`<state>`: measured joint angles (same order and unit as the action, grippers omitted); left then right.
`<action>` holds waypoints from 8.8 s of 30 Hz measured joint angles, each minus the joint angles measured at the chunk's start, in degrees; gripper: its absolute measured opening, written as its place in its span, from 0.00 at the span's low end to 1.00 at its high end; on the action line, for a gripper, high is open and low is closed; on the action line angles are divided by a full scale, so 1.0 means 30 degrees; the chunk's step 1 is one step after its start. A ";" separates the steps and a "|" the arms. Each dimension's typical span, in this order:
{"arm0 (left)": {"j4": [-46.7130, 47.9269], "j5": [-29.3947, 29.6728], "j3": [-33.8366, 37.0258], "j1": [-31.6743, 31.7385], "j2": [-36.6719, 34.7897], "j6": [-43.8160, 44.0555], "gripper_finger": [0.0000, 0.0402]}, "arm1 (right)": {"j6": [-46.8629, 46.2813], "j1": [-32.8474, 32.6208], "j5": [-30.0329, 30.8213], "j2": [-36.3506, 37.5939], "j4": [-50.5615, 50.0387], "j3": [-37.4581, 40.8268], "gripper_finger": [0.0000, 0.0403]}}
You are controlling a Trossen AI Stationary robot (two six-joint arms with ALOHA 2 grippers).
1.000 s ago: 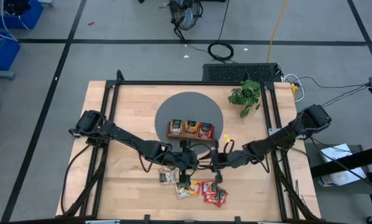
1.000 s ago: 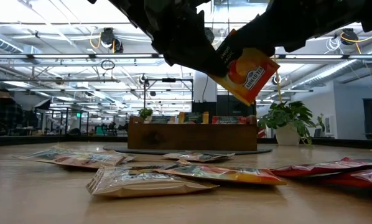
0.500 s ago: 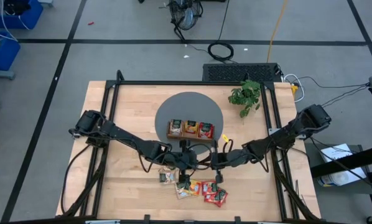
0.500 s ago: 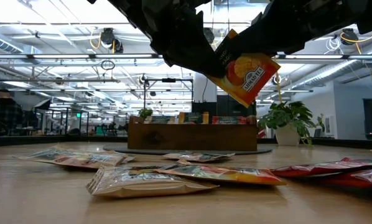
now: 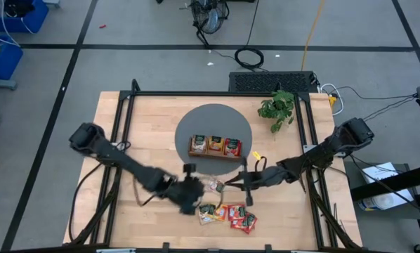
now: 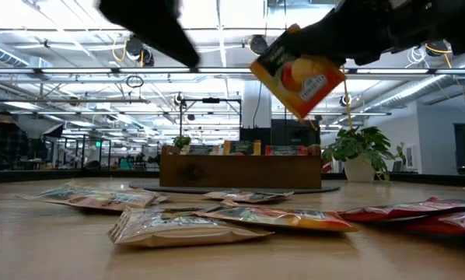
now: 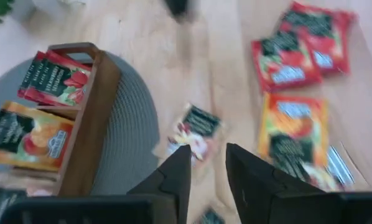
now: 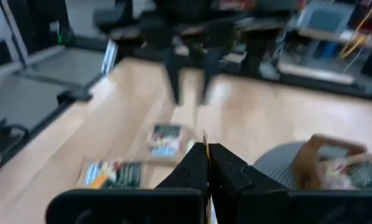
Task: Pick & Place Tea
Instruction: Put the yellow tea bag into the middle section of the wooden organizer, then put the brown tea bag into the left section of the wooden organizer
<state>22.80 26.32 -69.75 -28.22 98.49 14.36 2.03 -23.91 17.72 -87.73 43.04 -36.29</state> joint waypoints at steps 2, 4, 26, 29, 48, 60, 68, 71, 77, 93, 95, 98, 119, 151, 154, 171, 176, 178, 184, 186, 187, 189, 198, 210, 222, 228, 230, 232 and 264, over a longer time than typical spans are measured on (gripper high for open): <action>-0.0332 0.0790 0.0674 -0.0828 -0.0228 0.0263 0.22 | 0.0354 0.0376 -0.0008 0.0062 0.2258 0.0927 0.00; -0.1257 0.1501 0.1834 -0.1459 -0.0536 0.0416 0.18 | 0.0669 0.1069 0.0000 0.0082 0.4591 0.1836 0.00; -1.2654 0.2261 1.0434 -0.1798 -0.2853 -0.0621 0.02 | -0.2400 0.9302 -0.5349 -0.5339 1.0204 -0.0746 0.00; -1.2858 0.2240 1.0405 -0.1863 -0.2853 -0.0714 0.04 | -0.2765 0.9678 -0.5337 -0.6828 1.0821 -0.1416 0.00; -1.5757 0.7842 1.0425 -0.1729 -0.2846 -0.4515 0.16 | 0.2044 0.6232 -0.7562 -0.7913 1.5047 0.0011 0.00; -1.8161 0.4490 1.0396 -0.0641 -0.2846 -0.5286 0.36 | 0.5325 0.3325 -0.5448 -0.7823 1.4800 0.0144 0.00; -1.8146 0.0579 1.0396 0.0988 -0.2839 -0.3731 0.38 | 0.5116 0.3397 -0.5406 -0.7823 1.4862 0.0126 0.00; -1.8127 0.0118 1.0396 0.1578 -0.2839 -0.3727 0.38 | 0.5119 0.3397 -0.5413 -0.7823 1.4785 0.0039 0.00; -1.8132 -0.2373 1.0396 0.2645 -0.2839 -0.3668 0.35 | 0.5119 0.3397 -0.5416 -0.7823 1.3976 -0.0311 0.00; -1.7474 -0.2271 1.0403 0.2630 -0.2817 -0.3702 0.01 | 0.3293 0.3234 -0.3808 -0.7823 1.2156 -0.0337 0.03; -1.7262 -0.2047 1.0403 0.2514 -0.2817 -0.3603 0.01 | 0.2819 0.3076 -0.2805 -0.7773 1.1356 -0.0337 0.09; -1.6699 -0.1679 1.0403 0.2353 -0.2817 -0.3480 0.01 | 0.2282 0.2801 -0.1258 -0.6996 0.9116 -0.0315 0.20; -1.5692 -0.1287 1.0396 0.2358 -0.2824 -0.3020 0.00 | -0.0537 0.2954 -0.2009 -0.2852 -0.4535 -0.4418 0.41; -1.5458 -0.1273 1.0401 0.2402 -0.2831 -0.2897 0.01 | -0.0871 0.3877 -0.4452 -0.4494 -0.3405 -0.4707 0.01; -1.5566 -0.1275 1.0398 0.2395 -0.2853 -0.2787 0.02 | -0.0766 0.3863 -0.4495 -0.4495 -0.2901 -0.4694 0.00; -1.2275 0.0738 1.0411 -0.0200 -0.5921 -0.2482 0.30 | -0.2128 0.7541 -0.4394 -0.4472 0.7112 -0.0068 0.00; -1.2278 0.0796 1.0411 -0.1330 -0.5848 -0.2942 0.30 | -0.2246 0.8069 -0.3243 -0.4534 0.7262 0.0027 0.00; -1.2342 0.1105 1.0403 -0.1589 -0.5713 -0.2872 0.30 | -0.2176 0.8067 -0.2579 -0.4842 0.7277 0.0027 0.00; -1.2262 0.1811 1.0422 -0.2283 -0.5693 -0.2337 0.30 | -0.2459 0.8031 -0.1398 -0.6062 0.7430 0.0035 0.00; -1.2615 0.1795 1.0578 -0.2442 -0.5695 -0.2233 0.30 | -0.2324 0.8026 -0.0900 -0.6512 0.7674 0.0035 0.00; -1.2801 0.1809 1.0670 -0.2513 -0.5694 -0.2240 0.30 | -0.2290 0.8043 -0.0886 -0.6683 0.7805 0.0035 0.00; -1.3137 0.1941 1.0899 -0.2621 -0.5687 -0.2309 0.30 | -0.2272 0.8096 -0.0864 -0.7017 0.8400 0.0035 0.00; -1.3135 0.2276 1.0942 -0.2720 -0.5687 -0.2015 0.30 | -0.2229 0.8089 -0.0882 -0.7204 0.7787 0.0027 0.00; -1.3232 0.2290 1.0942 -0.2712 -0.5687 -0.1599 0.30 | -0.3377 0.8060 0.0568 -0.7197 0.7447 0.0027 0.18; -1.3120 0.2276 1.0942 -0.2712 -0.5687 -0.0616 0.30 | 0.2290 0.6413 -0.0985 -0.3693 0.5557 0.0027 0.38; -1.3054 0.2251 1.0942 -0.2712 -0.5687 0.1051 0.30 | 0.2414 0.4197 -0.3503 -0.0767 0.0292 0.0027 0.38; -1.2737 0.1913 1.0942 -0.2712 -0.5687 0.1637 0.30 | 0.2197 0.3522 -0.4744 -0.0215 -0.1729 0.0027 0.37; -1.2536 0.1212 1.0942 -0.2712 -0.5515 0.2292 0.30 | 0.1802 0.2836 -0.5806 -0.0011 -0.3125 0.0027 0.36; -0.8528 0.0068 1.0935 -0.4169 -0.0806 1.3288 0.30 | 0.1113 0.2093 -0.7408 -0.9171 -0.0647 -0.6484 0.11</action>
<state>-2.78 26.52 -36.95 -40.73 96.07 54.23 5.37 -17.63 -4.51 -115.24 41.10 -55.74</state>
